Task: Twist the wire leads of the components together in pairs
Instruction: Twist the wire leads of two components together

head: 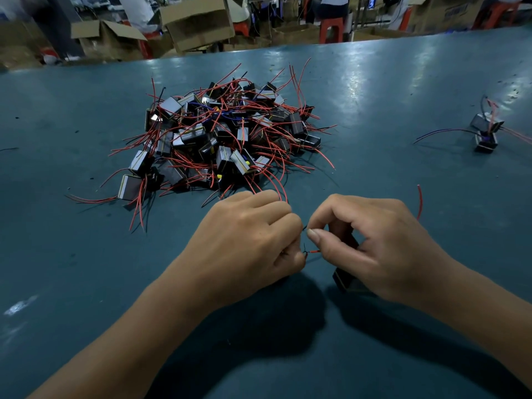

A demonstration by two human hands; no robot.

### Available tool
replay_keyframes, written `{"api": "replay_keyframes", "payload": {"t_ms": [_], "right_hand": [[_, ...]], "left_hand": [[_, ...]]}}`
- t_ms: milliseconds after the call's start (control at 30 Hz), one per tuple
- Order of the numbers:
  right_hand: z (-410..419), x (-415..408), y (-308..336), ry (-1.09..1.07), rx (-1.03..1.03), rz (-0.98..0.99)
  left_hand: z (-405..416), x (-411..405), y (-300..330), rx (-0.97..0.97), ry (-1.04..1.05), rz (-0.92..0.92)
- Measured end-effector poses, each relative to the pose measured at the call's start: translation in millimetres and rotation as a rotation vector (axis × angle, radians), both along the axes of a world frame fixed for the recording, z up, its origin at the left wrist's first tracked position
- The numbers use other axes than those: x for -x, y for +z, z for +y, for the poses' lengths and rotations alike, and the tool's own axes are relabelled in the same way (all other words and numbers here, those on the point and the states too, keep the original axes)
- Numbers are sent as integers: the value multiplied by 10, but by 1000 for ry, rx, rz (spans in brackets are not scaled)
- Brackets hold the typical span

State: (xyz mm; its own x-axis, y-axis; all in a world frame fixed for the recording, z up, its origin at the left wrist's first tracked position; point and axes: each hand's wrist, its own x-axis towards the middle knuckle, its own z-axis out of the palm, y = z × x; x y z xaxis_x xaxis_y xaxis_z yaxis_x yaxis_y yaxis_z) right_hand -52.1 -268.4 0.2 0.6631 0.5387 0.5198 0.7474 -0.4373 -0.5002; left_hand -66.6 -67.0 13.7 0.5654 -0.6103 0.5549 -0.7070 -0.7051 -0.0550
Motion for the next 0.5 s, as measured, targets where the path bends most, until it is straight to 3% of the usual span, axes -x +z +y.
{"api": "replay_keyframes", "payload": {"t_ms": [500], "right_hand": [[-26, -13, 37, -5, 30, -19]], "left_hand": [[171, -73, 2, 5, -19, 134]]}}
